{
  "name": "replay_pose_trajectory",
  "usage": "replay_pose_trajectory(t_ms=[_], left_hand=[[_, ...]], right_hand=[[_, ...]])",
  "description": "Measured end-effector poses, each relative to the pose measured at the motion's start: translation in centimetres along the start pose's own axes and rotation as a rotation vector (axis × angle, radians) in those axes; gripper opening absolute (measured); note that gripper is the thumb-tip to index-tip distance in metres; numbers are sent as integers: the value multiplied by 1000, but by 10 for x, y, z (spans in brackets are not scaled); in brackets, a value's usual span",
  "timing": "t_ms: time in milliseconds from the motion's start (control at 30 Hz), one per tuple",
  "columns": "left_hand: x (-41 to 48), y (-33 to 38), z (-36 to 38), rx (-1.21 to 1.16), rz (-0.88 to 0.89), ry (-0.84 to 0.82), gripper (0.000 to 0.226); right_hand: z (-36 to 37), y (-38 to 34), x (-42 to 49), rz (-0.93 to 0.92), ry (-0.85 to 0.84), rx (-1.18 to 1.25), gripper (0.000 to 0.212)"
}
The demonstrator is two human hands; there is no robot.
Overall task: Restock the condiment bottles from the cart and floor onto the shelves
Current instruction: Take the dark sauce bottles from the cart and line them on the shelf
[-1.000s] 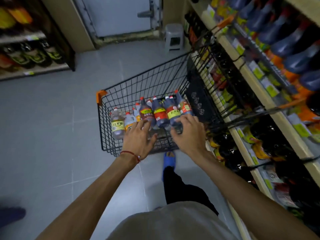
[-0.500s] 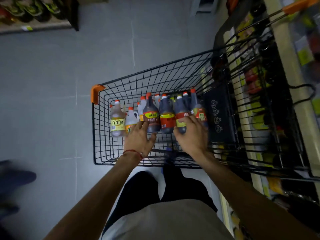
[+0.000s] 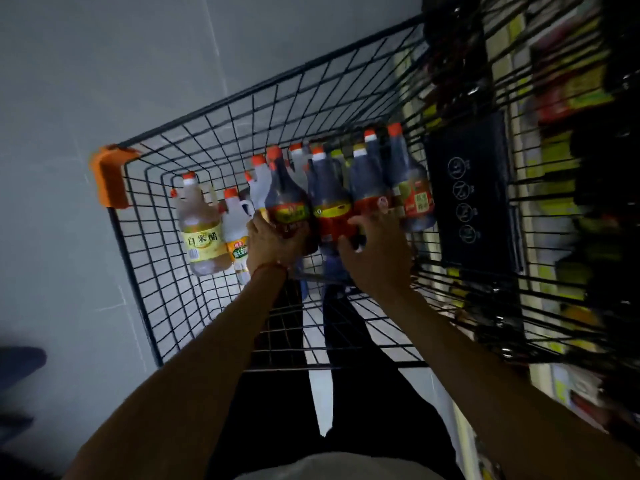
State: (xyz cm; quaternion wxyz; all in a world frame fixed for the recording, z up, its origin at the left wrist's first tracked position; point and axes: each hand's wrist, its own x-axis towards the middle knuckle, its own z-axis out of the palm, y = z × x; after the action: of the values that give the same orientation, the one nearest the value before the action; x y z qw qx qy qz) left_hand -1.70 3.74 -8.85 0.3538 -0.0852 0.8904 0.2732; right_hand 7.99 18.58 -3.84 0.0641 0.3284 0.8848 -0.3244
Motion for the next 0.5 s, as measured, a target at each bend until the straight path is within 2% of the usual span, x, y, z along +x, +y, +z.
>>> replay_pose_trajectory(t_ms=[167,333,500], left_hand=[[36,2,18,-178,-102,-33,117],[55,2,24,-151,-161,-41,103],[58,-2,12,-68,-132,-55,109]], right_hand=[[18,8,9,50,-55,-31,33],[31,16,18,189,-170,-22,77],[56,22,29,243,-239,-9,74]])
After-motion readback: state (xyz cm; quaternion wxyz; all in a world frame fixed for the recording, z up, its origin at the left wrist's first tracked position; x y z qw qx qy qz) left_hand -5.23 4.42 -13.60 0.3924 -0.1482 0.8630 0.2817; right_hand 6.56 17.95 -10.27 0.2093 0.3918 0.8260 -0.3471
